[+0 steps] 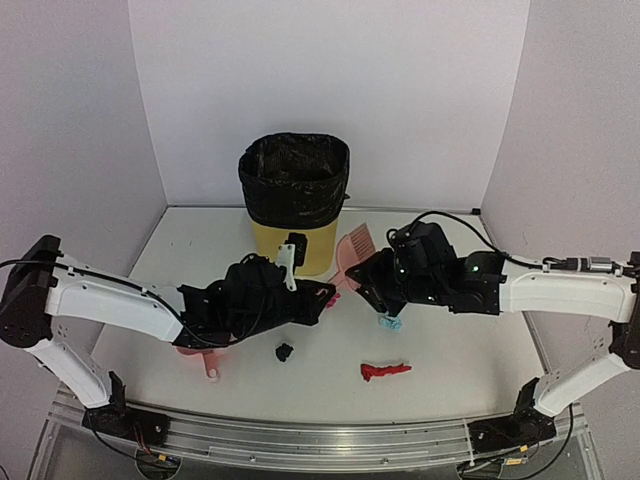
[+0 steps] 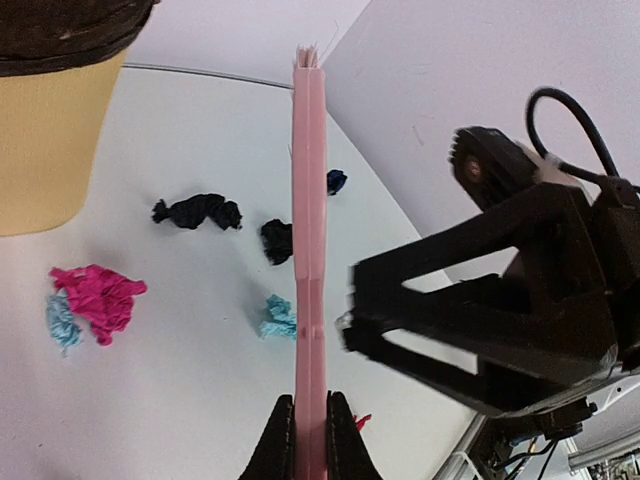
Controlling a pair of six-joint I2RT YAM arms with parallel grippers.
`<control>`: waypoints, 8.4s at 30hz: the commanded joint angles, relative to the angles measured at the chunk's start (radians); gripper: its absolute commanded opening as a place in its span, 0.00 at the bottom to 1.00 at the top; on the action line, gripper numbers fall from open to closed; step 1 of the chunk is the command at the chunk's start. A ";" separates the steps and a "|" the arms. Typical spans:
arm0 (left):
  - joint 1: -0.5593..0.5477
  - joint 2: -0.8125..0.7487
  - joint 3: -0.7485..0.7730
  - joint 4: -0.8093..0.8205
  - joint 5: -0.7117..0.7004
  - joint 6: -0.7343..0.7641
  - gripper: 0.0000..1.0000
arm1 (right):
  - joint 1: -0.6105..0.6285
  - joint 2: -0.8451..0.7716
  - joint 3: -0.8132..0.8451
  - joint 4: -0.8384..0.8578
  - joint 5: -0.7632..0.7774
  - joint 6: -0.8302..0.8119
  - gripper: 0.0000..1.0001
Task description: Sweep away the paper scraps from the table
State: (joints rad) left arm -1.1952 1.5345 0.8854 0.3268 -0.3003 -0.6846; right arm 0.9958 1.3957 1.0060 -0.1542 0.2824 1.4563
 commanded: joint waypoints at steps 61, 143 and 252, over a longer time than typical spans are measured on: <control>0.730 0.437 0.721 -1.607 -0.033 0.057 0.00 | -0.351 -0.276 -0.108 -0.587 0.080 -0.645 0.93; 0.126 0.229 0.802 -1.758 0.006 -0.056 0.00 | -0.354 -0.393 -0.243 -0.586 0.155 -0.596 0.91; 0.268 0.201 0.953 -1.682 0.327 -0.328 0.00 | -0.355 -0.481 -0.287 -0.587 0.252 -0.686 0.90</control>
State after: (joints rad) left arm -0.9348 1.8284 1.7763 -1.1788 0.2053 -0.9882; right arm 0.6456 0.9295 0.7166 -0.7353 0.5018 0.7815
